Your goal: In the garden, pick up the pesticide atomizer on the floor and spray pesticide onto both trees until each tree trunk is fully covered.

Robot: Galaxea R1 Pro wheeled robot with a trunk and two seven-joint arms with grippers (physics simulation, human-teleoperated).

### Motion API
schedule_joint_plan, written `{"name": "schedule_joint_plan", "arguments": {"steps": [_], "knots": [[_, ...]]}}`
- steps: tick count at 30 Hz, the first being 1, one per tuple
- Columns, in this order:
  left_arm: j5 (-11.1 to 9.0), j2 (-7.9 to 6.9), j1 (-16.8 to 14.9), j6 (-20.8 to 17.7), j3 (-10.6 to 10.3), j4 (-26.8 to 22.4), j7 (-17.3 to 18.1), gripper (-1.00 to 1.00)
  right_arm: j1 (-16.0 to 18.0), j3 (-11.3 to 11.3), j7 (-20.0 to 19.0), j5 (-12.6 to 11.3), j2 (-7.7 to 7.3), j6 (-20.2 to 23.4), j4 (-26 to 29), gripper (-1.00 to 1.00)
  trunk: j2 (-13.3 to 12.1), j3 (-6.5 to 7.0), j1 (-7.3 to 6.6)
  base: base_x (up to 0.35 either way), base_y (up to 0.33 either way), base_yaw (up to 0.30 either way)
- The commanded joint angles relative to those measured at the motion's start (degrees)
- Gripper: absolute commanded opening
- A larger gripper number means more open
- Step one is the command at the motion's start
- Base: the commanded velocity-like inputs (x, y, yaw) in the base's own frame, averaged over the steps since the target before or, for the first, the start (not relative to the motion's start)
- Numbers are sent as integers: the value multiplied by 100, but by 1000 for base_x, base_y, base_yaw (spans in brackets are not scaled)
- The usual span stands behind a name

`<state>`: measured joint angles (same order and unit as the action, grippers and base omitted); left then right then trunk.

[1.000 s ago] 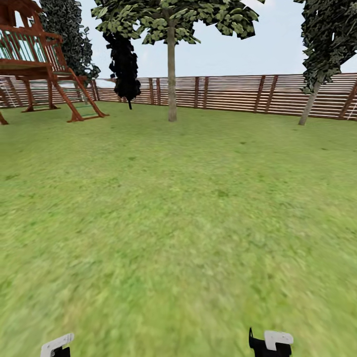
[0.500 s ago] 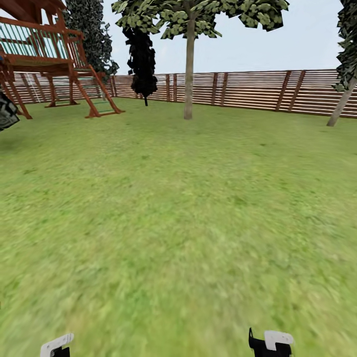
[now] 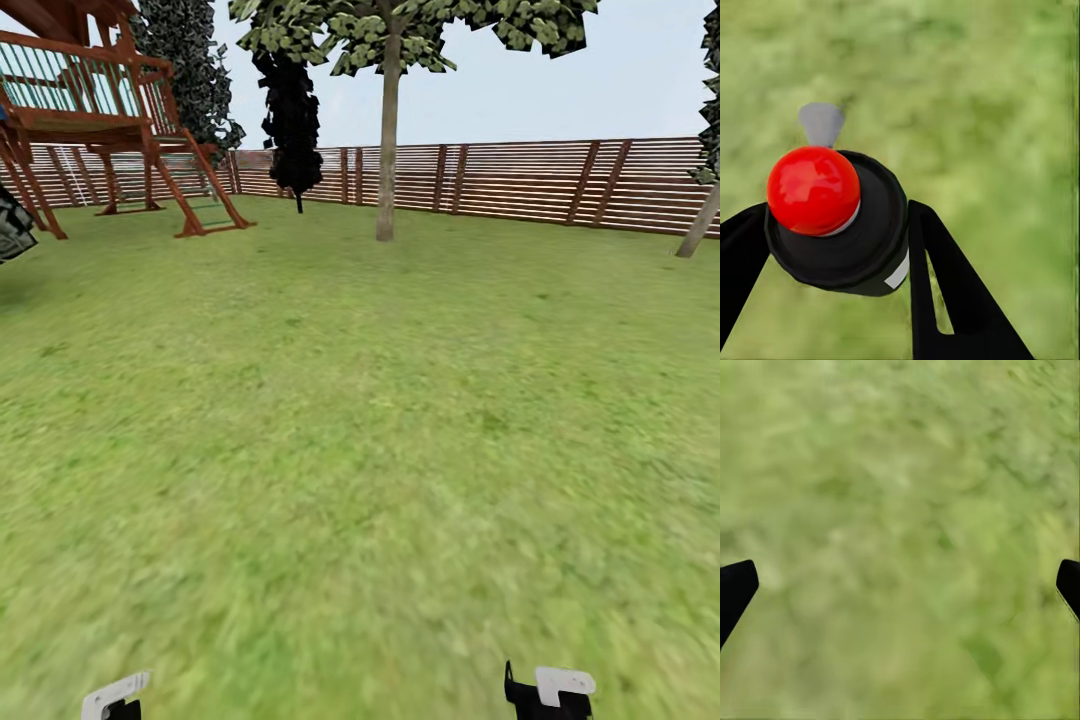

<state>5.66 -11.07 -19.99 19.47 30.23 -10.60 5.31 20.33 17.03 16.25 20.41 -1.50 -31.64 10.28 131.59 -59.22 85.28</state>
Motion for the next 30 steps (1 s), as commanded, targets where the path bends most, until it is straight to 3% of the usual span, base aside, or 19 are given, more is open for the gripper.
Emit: {"name": "schedule_joint_plan", "arguments": {"steps": [1, 7, 14, 30], "knots": [[58, 0, -5, 21, 52, 5, 23, -100, 5, 29, 28, 60, 1, -12, -9, 100, 2, -5, 2, 320, -118, 0], [50, 0, -5, 21, 53, 5, 22, -100, 6, 29, 35, 60, 27, -10, -9, 100, 2, -5, 2, 327, -83, -9], [41, 0, -5, 23, 56, 7, 17, -100, 4, 29, 36, 60, 27, -9, -9, 100, 2, -5, 2, 339, -3, -203], [48, 0, -5, 21, 53, 14, 14, -100, 3, 29, 36, 60, 45, -1, -21, 100, 2, -5, 2, 340, 0, -7]]}}
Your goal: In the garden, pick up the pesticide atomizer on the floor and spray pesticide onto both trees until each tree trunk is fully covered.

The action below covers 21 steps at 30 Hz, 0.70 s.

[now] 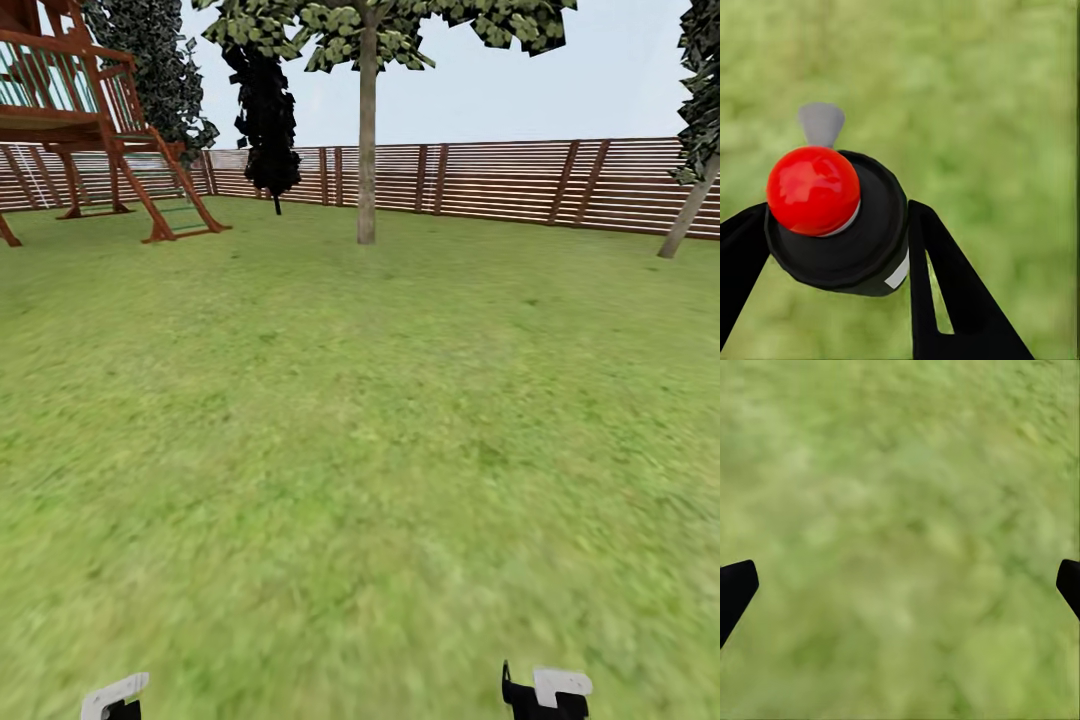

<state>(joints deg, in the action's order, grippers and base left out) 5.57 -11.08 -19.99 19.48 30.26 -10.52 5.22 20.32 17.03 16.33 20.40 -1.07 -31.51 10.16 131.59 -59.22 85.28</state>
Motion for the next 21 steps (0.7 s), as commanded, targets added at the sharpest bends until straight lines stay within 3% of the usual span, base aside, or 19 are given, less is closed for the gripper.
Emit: {"name": "schedule_joint_plan", "arguments": {"steps": [1, 21], "knots": [[58, 0, -5, 21, 51, 6, 23, -100, 5, 29, 28, 61, 1, -15, -11, 100, 2, -5, 3, 340, 0, 0], [59, 0, -5, 21, 51, 6, 23, -100, 7, 29, 28, 61, 8, -15, -14, 100, 2, -5, 3, 340, 0, 0]]}}
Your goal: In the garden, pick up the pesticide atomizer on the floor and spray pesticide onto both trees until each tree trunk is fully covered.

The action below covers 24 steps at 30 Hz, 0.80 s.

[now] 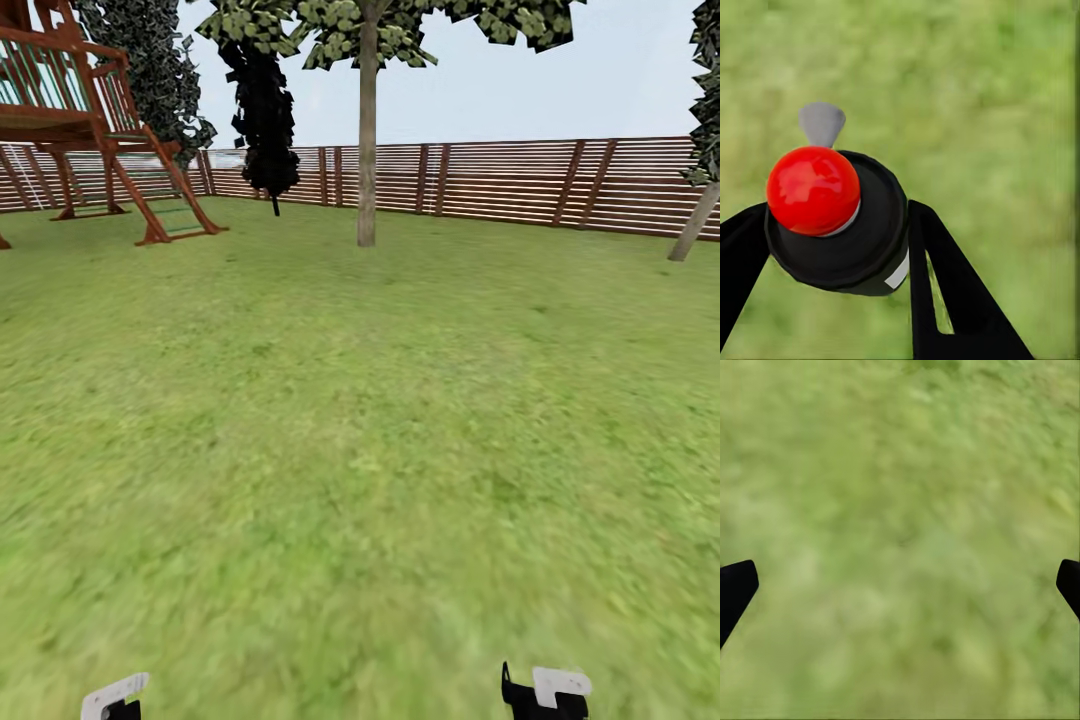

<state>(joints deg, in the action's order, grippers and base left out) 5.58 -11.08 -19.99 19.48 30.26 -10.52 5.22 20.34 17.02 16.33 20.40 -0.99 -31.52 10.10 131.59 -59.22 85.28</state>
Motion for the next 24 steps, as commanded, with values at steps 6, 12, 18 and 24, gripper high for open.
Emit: {"name": "schedule_joint_plan", "arguments": {"steps": [6, 12, 18, 24], "knots": [[58, 0, -5, 21, 50, 6, 23, -100, 5, 29, 29, 61, 3, -14, -8, 100, 2, -5, 3, 340, 0, 0], [58, 0, -5, 22, 50, 6, 23, -100, 4, 29, 29, 61, 3, -15, -8, 100, 2, -5, 3, 340, 0, 0], [58, 0, -5, 21, 50, 6, 23, -100, 4, 29, 29, 61, 3, -12, -8, 100, 2, -5, 3, 340, 0, 0], [57, 0, -5, 21, 50, 6, 23, -100, 5, 29, 24, 61, 3, -15, -8, 100, 2, -5, 3, 339, 0, 0]]}}
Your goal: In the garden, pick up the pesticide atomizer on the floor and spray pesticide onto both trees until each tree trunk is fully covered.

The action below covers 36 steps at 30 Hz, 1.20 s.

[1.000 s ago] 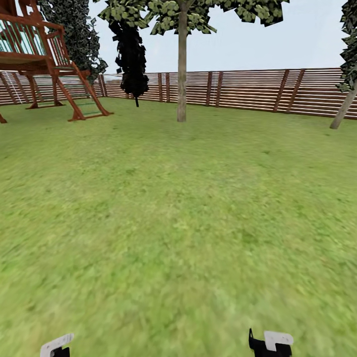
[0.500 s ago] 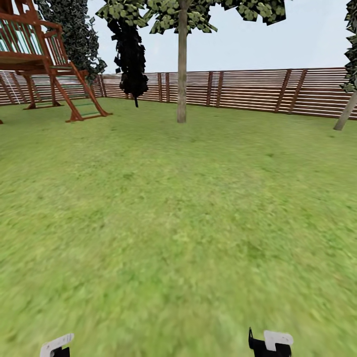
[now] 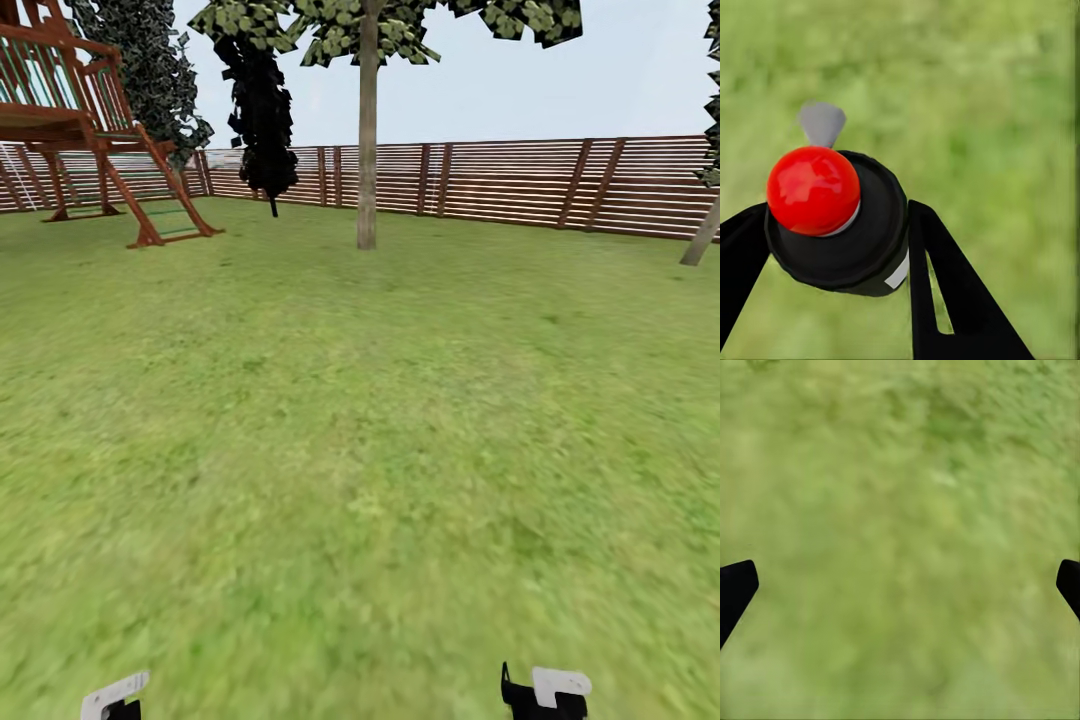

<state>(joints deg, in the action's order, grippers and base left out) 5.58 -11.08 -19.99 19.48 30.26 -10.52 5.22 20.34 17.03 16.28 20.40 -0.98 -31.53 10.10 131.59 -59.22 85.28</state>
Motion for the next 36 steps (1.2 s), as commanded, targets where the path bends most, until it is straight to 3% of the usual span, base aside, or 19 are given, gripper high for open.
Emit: {"name": "schedule_joint_plan", "arguments": {"steps": [1, 36], "knots": [[57, 0, -5, 21, 51, 6, 23, -100, 3, 29, 27, 61, 1, -13, -8, 100, 2, -5, 3, 339, 0, 0], [49, 0, -5, 25, 51, 6, 23, -100, 4, 27, 22, 61, 1, -11, -8, 100, 2, -5, 3, 340, 0, 0]]}}
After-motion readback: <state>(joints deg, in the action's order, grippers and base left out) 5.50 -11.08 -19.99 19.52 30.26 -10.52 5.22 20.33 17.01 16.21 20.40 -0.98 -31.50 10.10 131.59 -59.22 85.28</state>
